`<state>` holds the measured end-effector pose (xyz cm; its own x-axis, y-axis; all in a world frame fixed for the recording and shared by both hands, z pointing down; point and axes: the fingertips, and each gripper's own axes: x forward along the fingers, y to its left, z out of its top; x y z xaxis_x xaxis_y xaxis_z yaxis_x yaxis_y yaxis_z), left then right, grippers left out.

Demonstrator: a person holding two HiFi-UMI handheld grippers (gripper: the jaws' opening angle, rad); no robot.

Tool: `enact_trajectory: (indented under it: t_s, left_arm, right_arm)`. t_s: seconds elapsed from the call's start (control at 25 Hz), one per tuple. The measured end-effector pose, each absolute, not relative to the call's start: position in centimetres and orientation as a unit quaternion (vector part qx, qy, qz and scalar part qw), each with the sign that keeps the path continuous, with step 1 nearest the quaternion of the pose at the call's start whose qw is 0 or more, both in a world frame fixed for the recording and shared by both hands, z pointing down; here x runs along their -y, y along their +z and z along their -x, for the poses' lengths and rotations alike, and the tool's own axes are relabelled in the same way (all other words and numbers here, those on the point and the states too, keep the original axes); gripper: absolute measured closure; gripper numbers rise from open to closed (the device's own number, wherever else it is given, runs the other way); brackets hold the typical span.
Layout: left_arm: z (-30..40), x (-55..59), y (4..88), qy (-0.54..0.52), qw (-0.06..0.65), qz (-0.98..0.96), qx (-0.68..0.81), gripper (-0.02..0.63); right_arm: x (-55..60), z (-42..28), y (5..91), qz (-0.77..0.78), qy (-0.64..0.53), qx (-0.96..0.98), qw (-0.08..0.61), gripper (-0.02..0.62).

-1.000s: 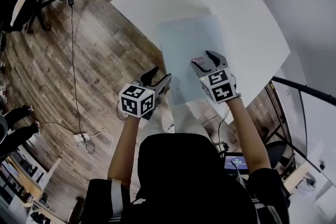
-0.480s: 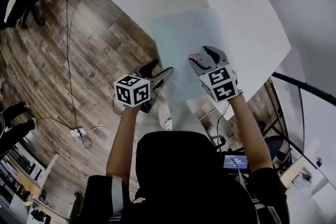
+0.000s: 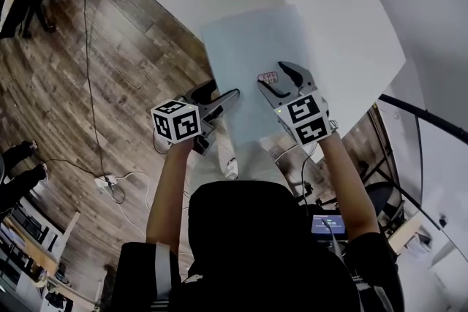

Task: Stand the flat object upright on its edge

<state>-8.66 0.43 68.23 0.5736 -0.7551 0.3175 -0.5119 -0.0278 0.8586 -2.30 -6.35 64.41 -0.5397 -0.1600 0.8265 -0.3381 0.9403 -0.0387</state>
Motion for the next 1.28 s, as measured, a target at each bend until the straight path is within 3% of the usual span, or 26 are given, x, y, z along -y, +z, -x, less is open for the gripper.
enact_trajectory:
  t_s: [0.4, 1.28]
  left_arm:
    - [7.8, -0.5, 68.8, -0.194, 0.566, -0.698, 0.393, 0.255]
    - [7.4, -0.3, 68.8, -0.180, 0.565, -0.693, 0.410, 0.258]
  right_arm:
    - [4.9, 2.9, 64.5, -0.118, 0.090, 0.877, 0.458, 0.308]
    - [4.9, 2.8, 64.8, -0.114, 0.101, 0.879, 0.453, 0.308]
